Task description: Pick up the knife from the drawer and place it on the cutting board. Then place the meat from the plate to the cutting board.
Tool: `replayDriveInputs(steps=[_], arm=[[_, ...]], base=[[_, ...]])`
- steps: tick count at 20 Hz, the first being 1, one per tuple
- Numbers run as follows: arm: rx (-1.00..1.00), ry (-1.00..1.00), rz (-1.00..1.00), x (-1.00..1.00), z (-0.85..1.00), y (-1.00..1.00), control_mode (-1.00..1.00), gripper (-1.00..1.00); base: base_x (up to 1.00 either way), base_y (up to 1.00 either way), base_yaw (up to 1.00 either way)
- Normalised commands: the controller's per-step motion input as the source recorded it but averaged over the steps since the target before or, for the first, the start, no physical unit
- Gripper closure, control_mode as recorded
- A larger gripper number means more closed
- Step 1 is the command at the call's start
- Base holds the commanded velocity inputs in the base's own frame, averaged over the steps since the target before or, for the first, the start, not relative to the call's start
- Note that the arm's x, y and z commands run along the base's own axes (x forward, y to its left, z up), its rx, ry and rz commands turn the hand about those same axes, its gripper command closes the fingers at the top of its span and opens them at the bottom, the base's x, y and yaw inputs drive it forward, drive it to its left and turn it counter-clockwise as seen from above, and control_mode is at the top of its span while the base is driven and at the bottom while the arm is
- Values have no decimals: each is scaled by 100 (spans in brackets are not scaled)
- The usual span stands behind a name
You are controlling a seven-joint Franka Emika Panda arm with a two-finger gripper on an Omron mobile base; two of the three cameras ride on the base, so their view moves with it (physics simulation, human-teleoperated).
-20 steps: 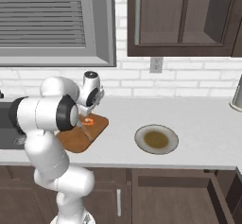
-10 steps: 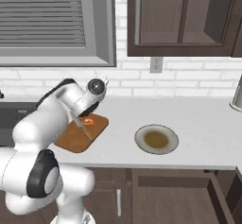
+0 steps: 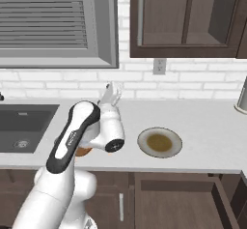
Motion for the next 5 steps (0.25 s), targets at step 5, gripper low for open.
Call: replayDriveInputs(steps=[5], arm=[[0,-65,-5,-100,100,-46,-100,-100]], base=[[0,0,0]])
